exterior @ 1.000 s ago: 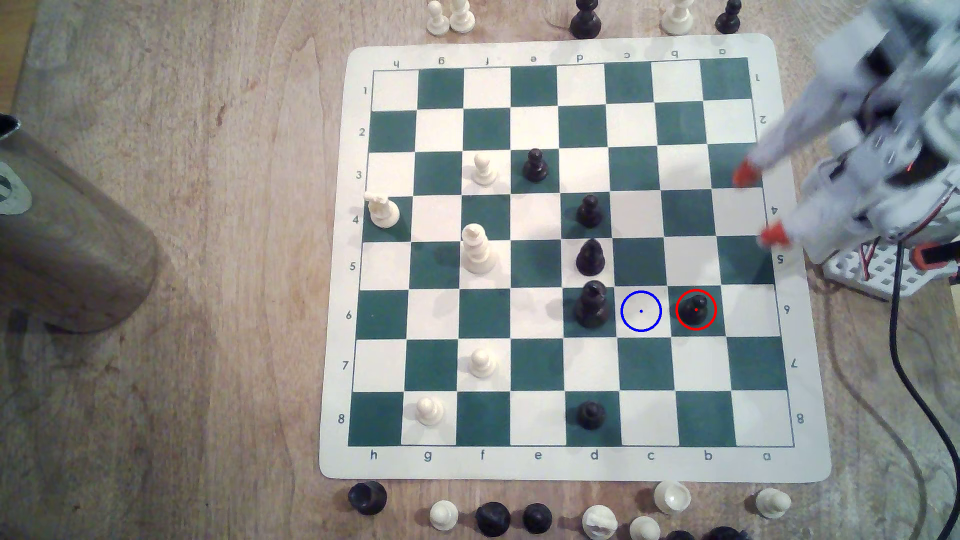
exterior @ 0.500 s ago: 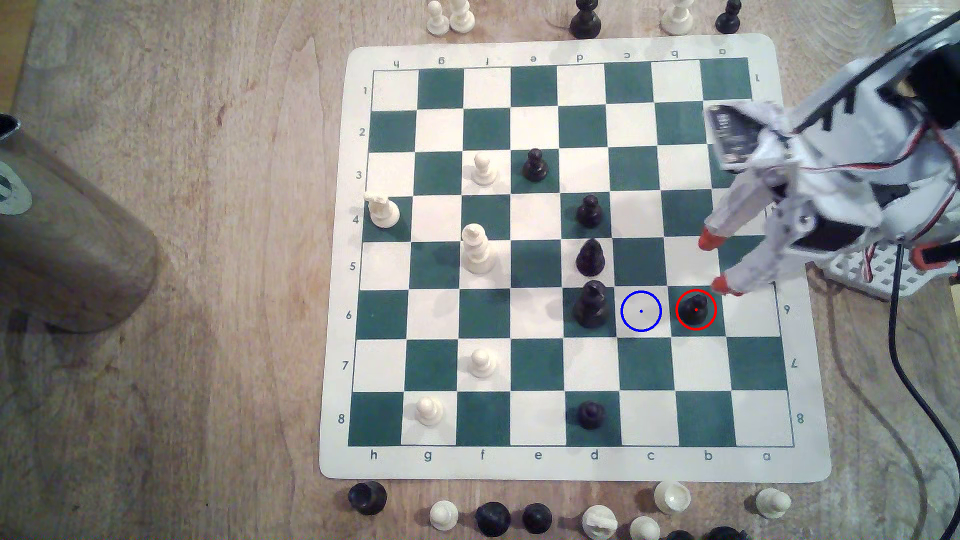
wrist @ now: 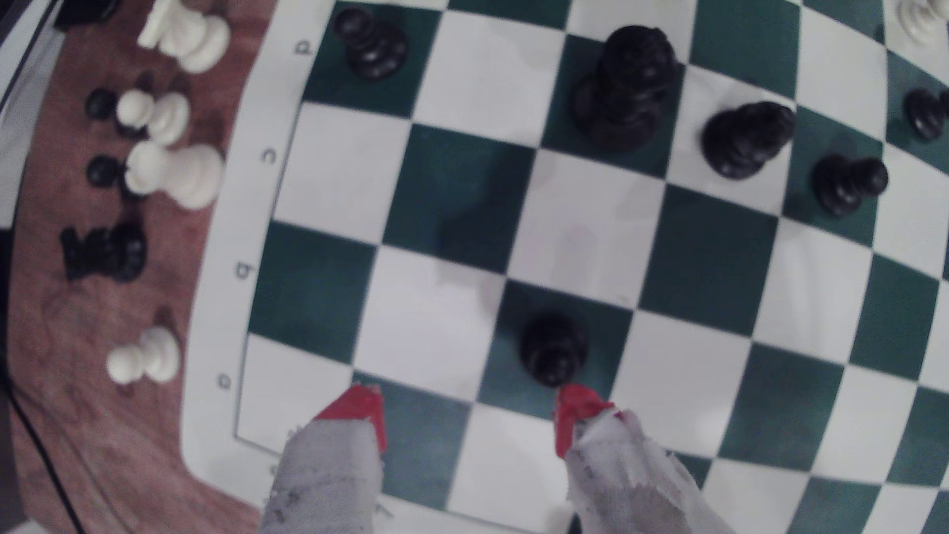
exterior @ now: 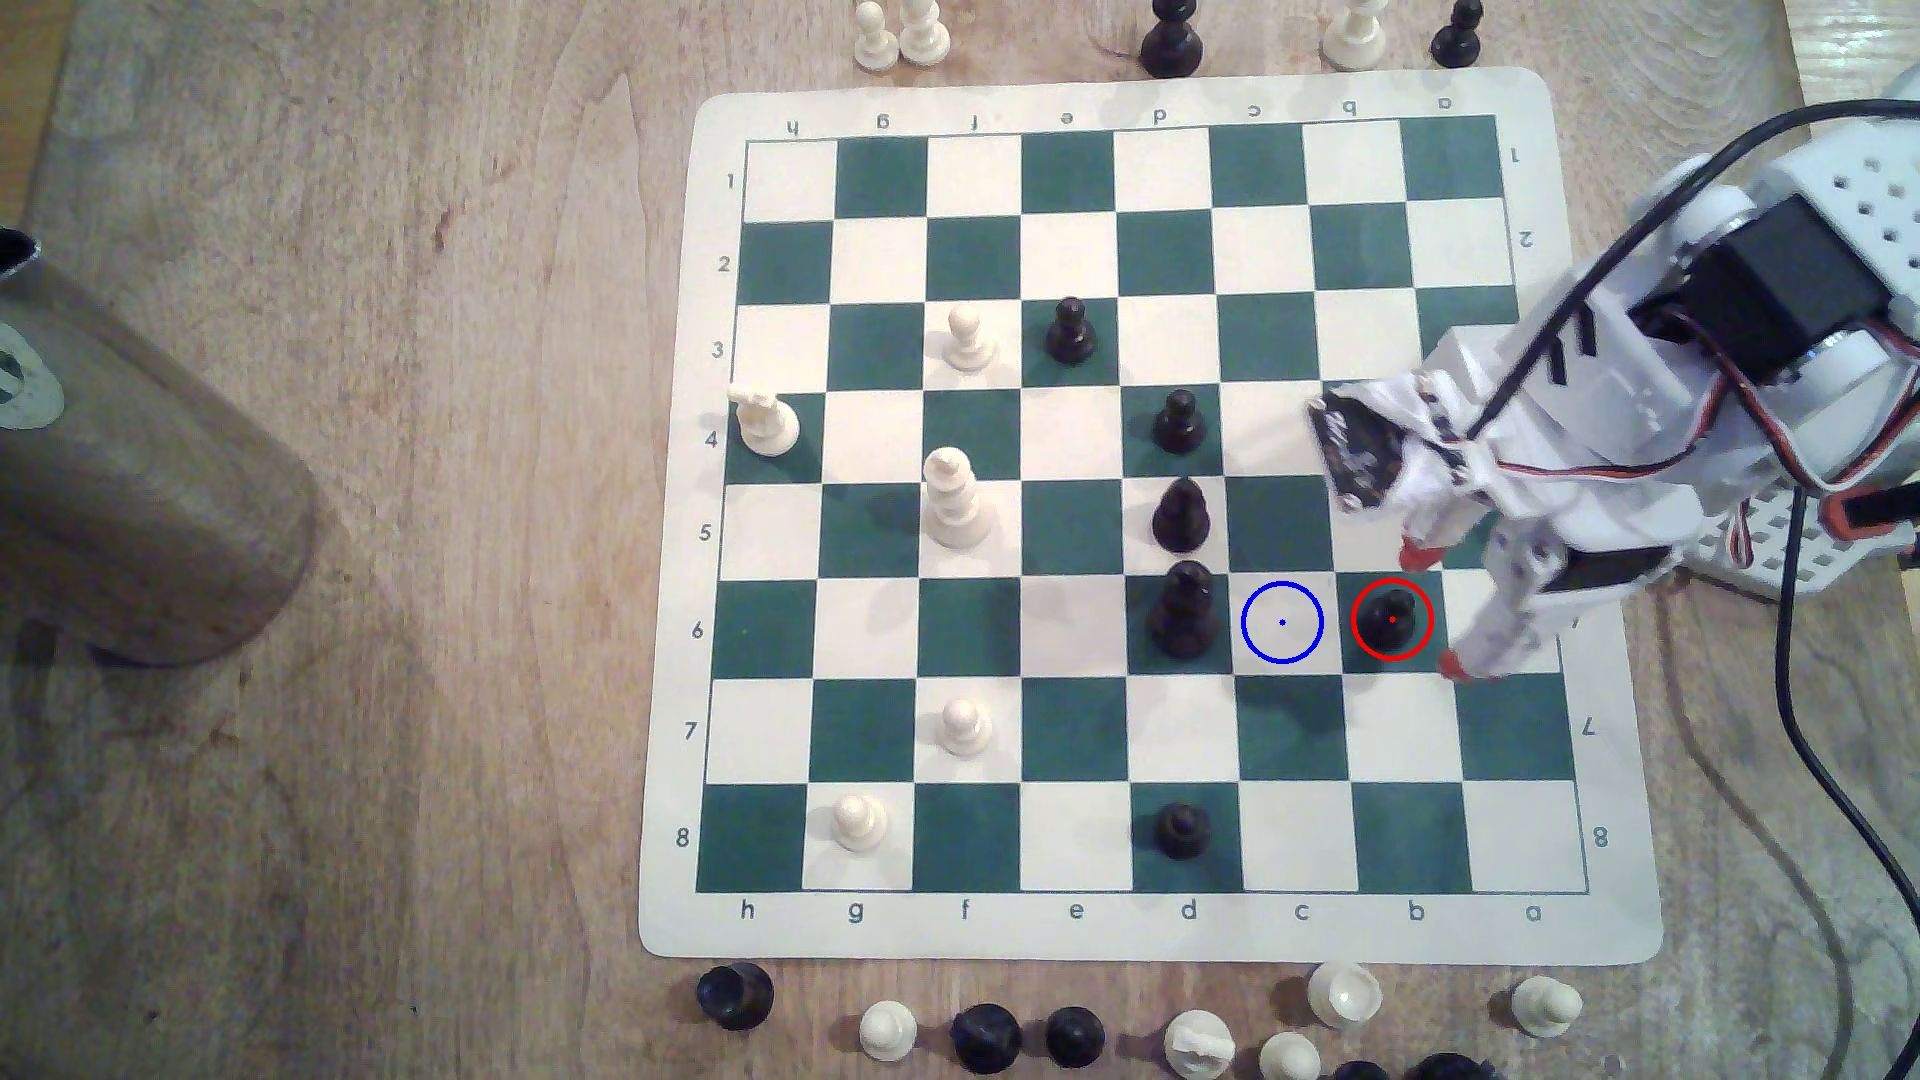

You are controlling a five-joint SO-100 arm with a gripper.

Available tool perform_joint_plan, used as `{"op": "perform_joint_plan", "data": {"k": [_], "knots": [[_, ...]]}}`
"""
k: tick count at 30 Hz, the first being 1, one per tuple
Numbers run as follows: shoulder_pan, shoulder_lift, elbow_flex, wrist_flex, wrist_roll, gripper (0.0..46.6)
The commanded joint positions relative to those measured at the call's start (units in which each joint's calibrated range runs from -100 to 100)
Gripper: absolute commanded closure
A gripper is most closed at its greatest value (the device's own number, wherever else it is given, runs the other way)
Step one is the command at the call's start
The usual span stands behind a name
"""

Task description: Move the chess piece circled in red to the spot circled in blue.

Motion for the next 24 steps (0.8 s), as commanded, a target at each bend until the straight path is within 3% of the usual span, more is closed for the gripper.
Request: {"op": "perform_joint_plan", "data": {"k": [1,24], "knots": [[-0.4,-2.0,0.6,-1.7,0.9,28.1],[2.9,6.3,9.6,-12.4,3.8,31.3]]}}
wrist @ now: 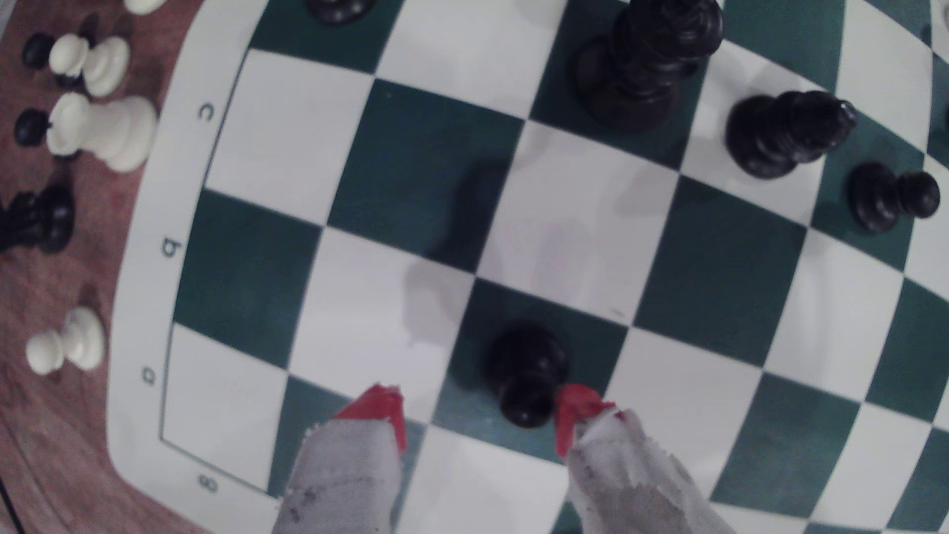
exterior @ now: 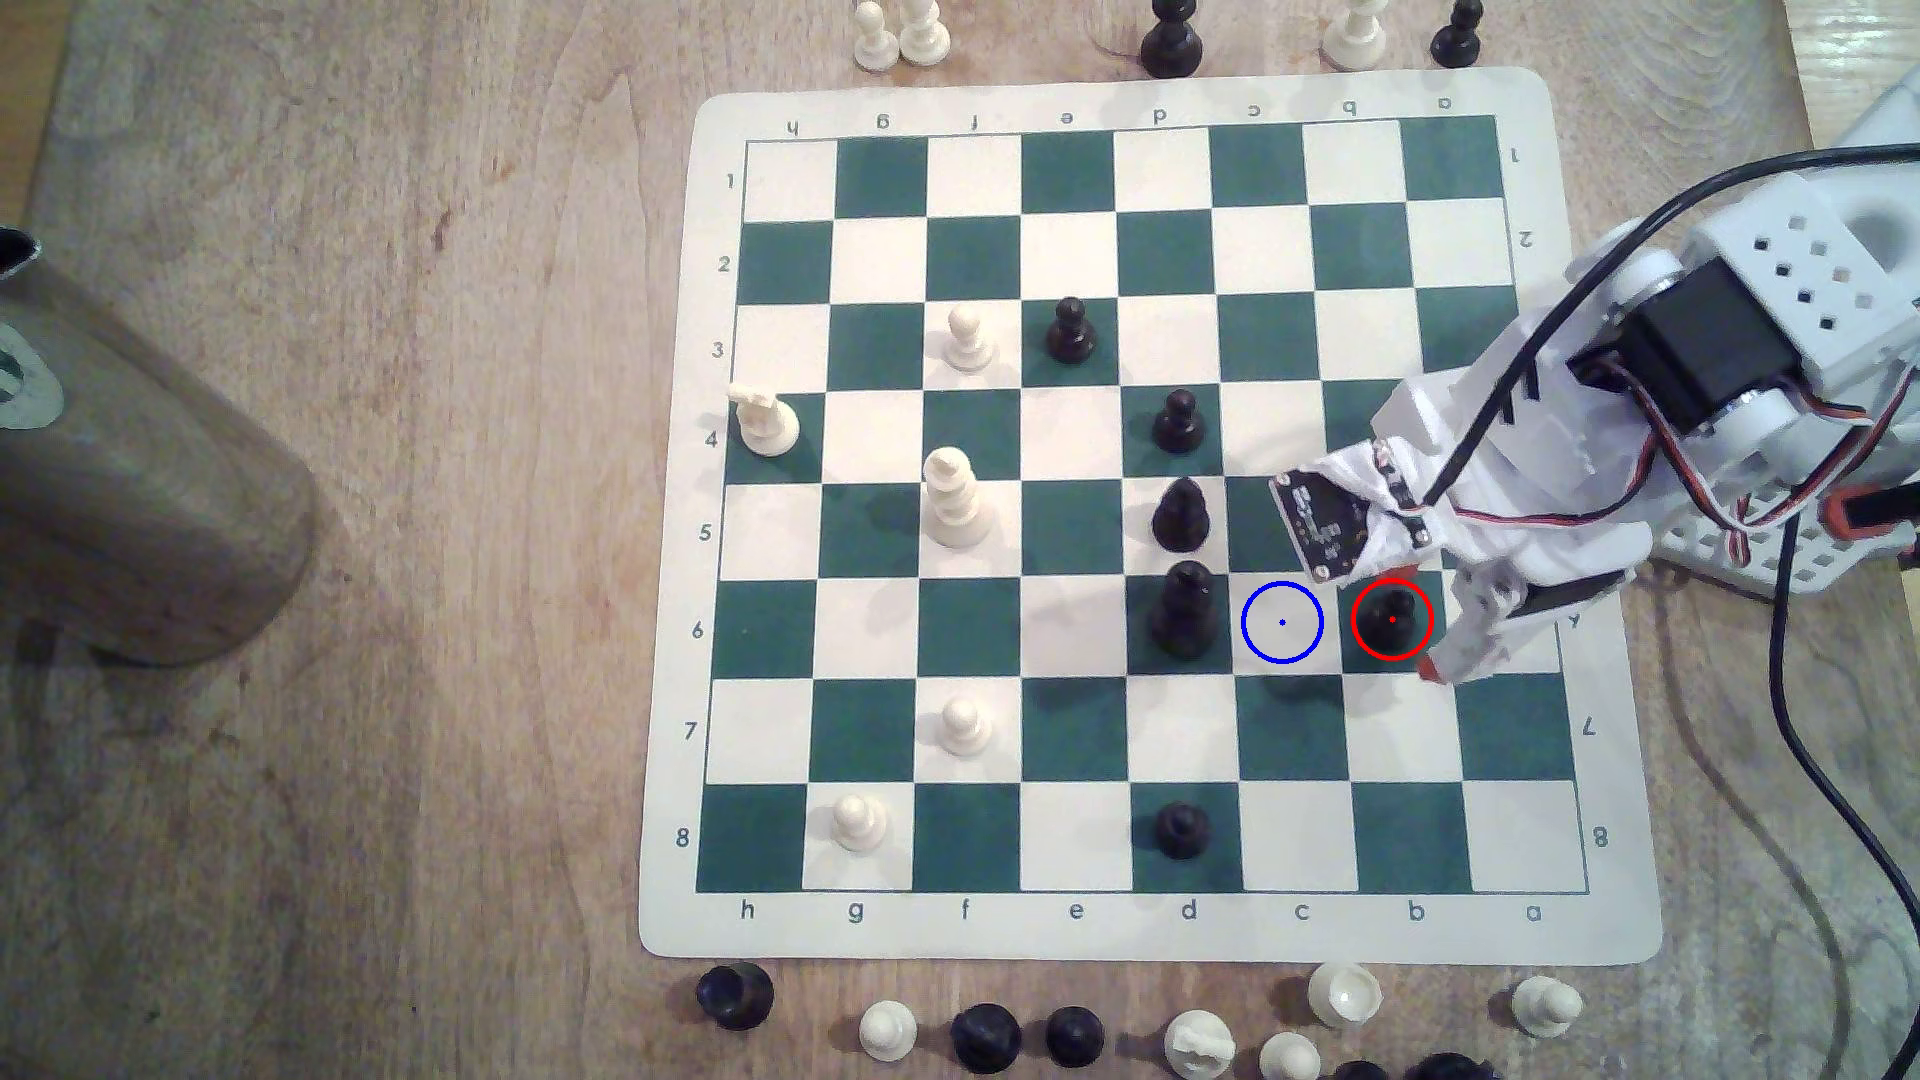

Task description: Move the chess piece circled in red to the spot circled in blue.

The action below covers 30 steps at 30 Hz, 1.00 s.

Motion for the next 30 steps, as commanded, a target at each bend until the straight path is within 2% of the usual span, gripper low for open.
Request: {"op": "perform_joint_plan", "data": {"k": [1,20,30], "knots": [[0.9,1.3,-0.2,-2.0,0.4,31.4],[0.8,4.9,0.9,-4.2,0.7,36.1],[0.6,4.1,1.3,-4.9,0.4,36.4]]}}
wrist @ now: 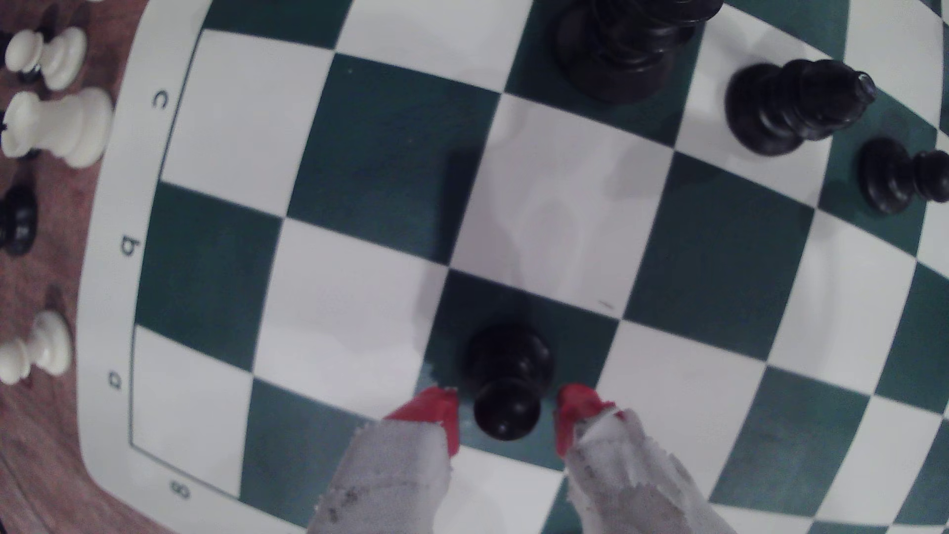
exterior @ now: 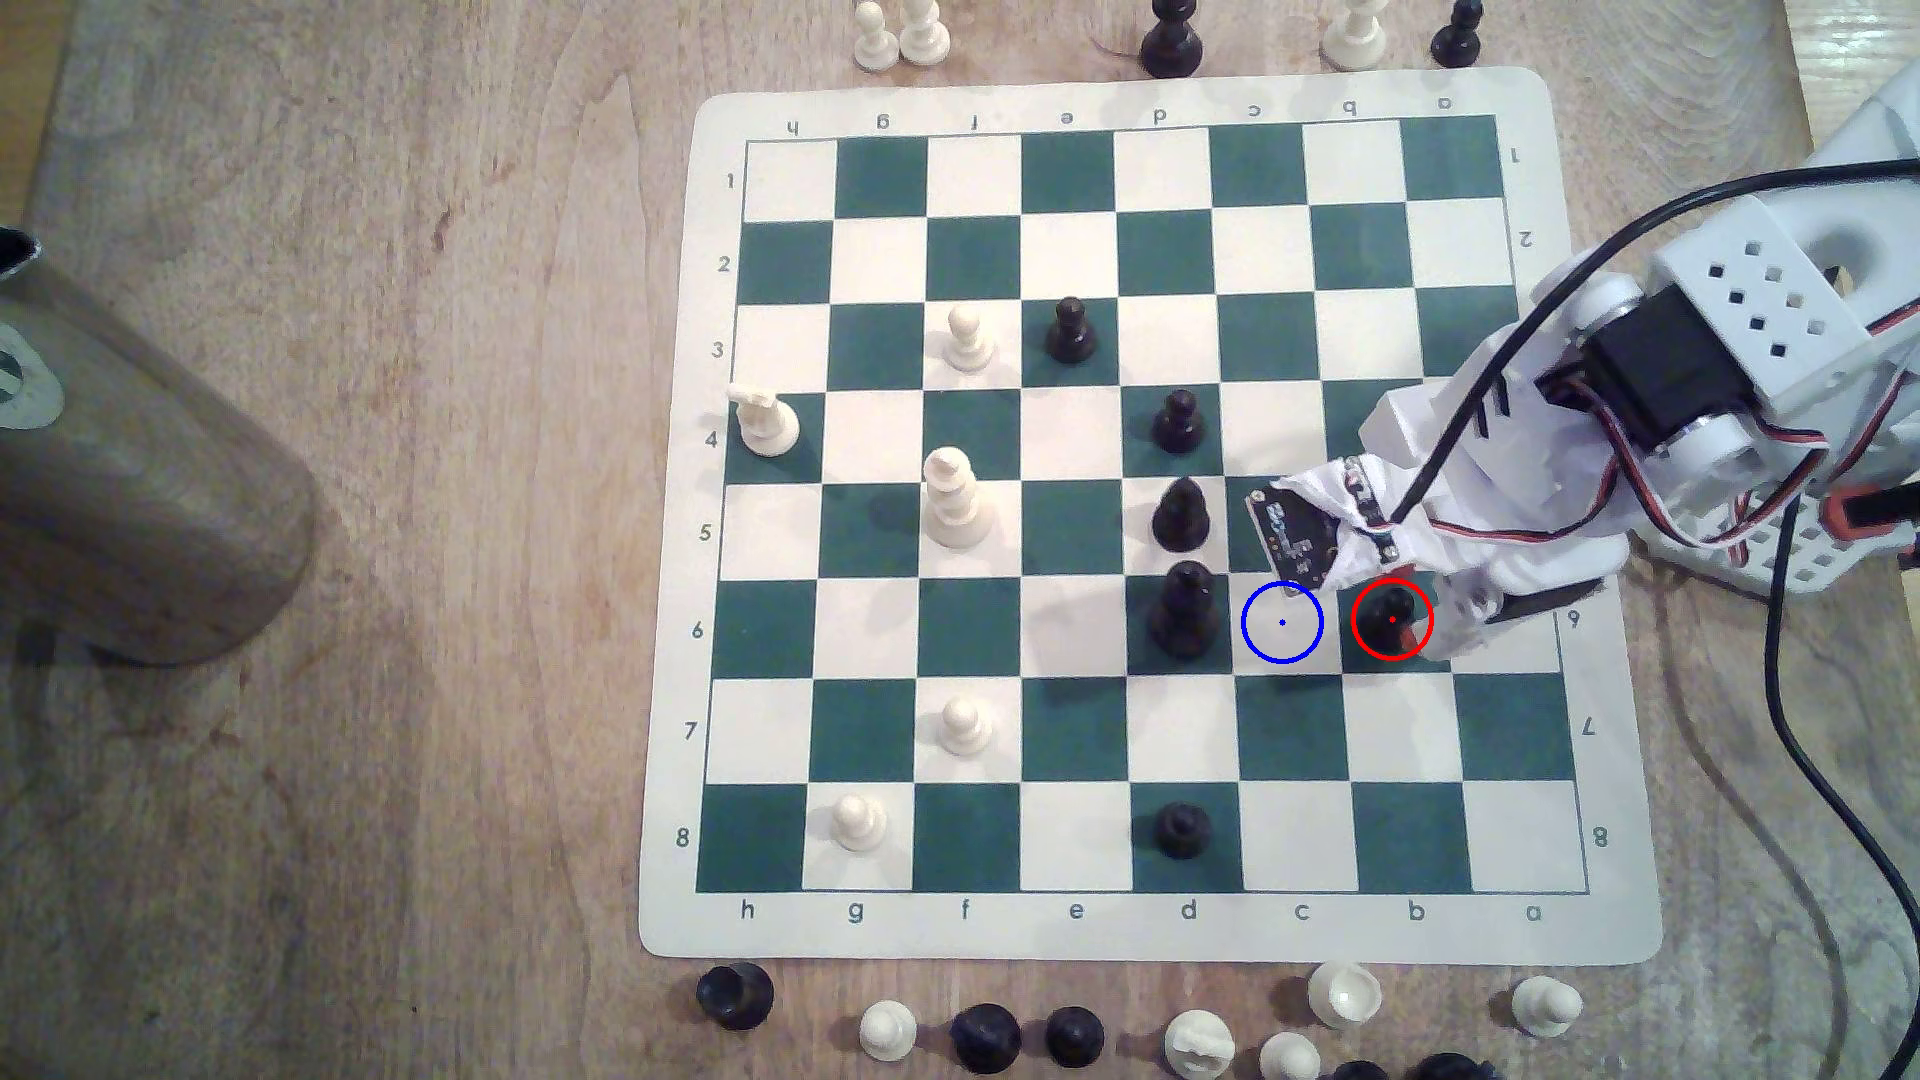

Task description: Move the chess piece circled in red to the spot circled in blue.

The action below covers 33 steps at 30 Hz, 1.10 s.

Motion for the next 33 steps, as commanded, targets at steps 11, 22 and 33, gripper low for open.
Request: {"op": "perform_joint_plan", "data": {"k": [11,22,33], "knots": [[-0.5,-1.2,-0.6,-1.2,0.1,42.8],[-2.4,-10.4,-9.7,10.1,-1.8,46.3],[-3.2,-3.1,-22.3,13.0,-3.5,46.3]]}}
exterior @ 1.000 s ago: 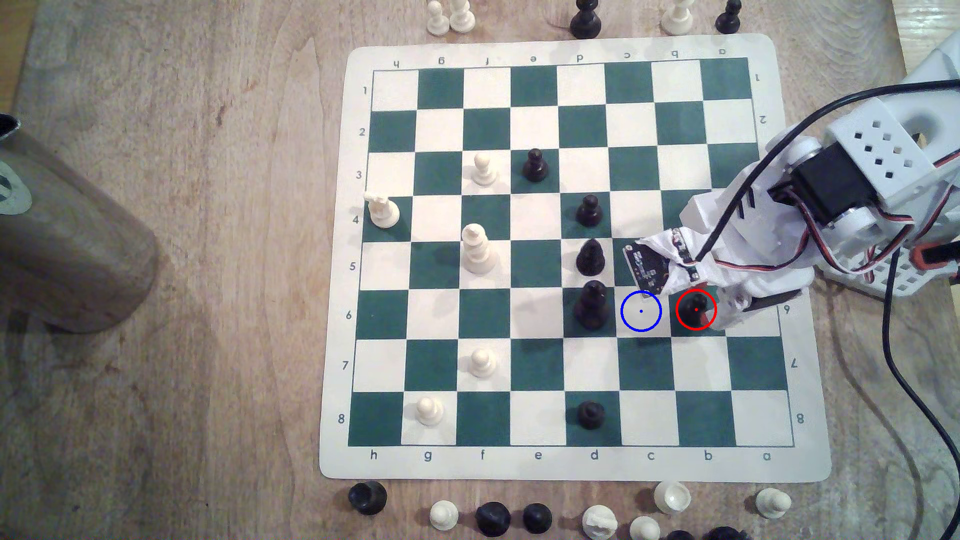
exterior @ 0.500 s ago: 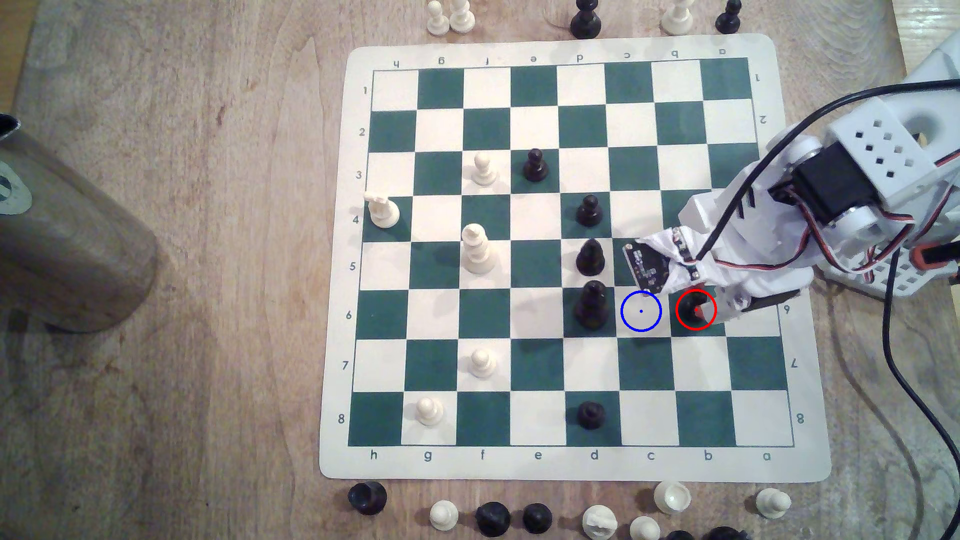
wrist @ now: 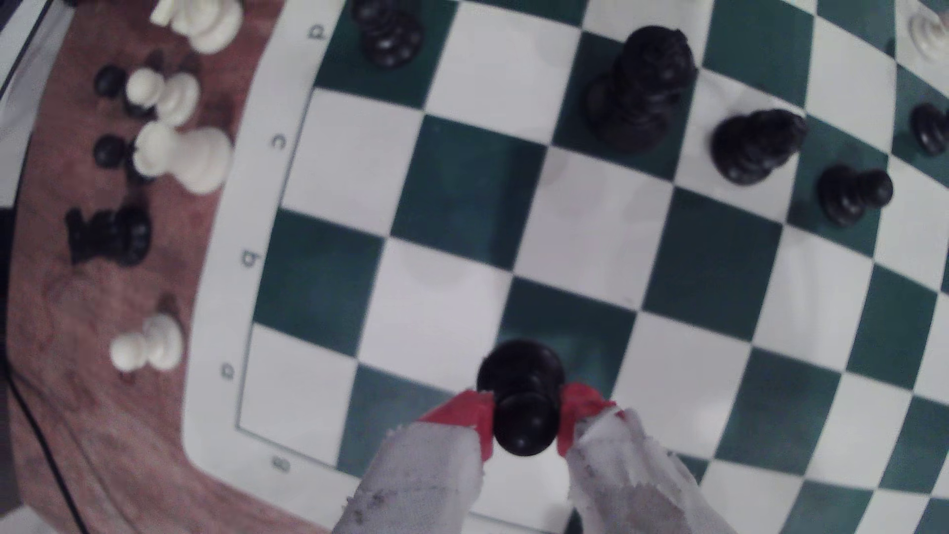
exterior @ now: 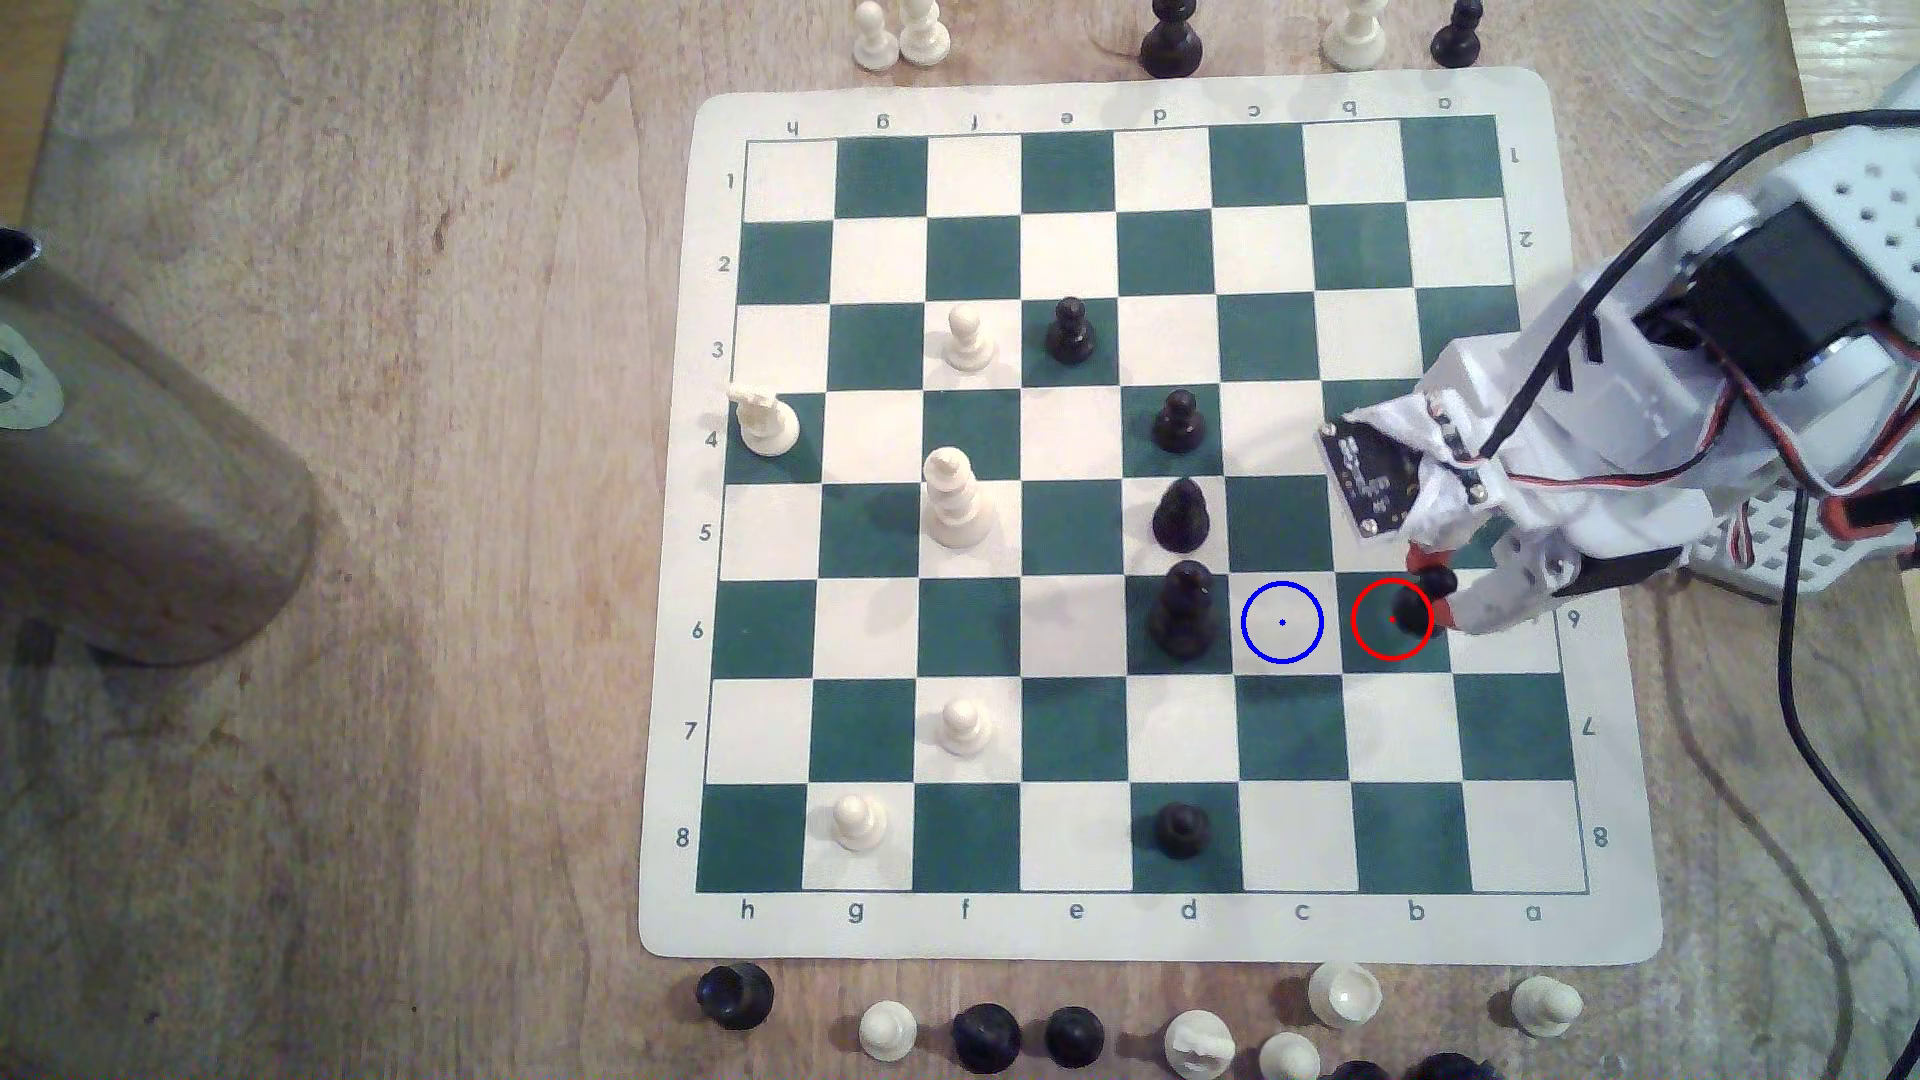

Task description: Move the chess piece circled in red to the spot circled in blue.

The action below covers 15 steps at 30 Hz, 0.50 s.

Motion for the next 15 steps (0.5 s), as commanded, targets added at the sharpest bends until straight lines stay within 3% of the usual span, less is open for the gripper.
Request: {"op": "perform_joint_plan", "data": {"k": [1,15], "knots": [[0.2,7.0,-9.1,-3.1,-0.6,46.3],[6.7,29.9,-12.4,-17.8,0.6,46.3]]}}
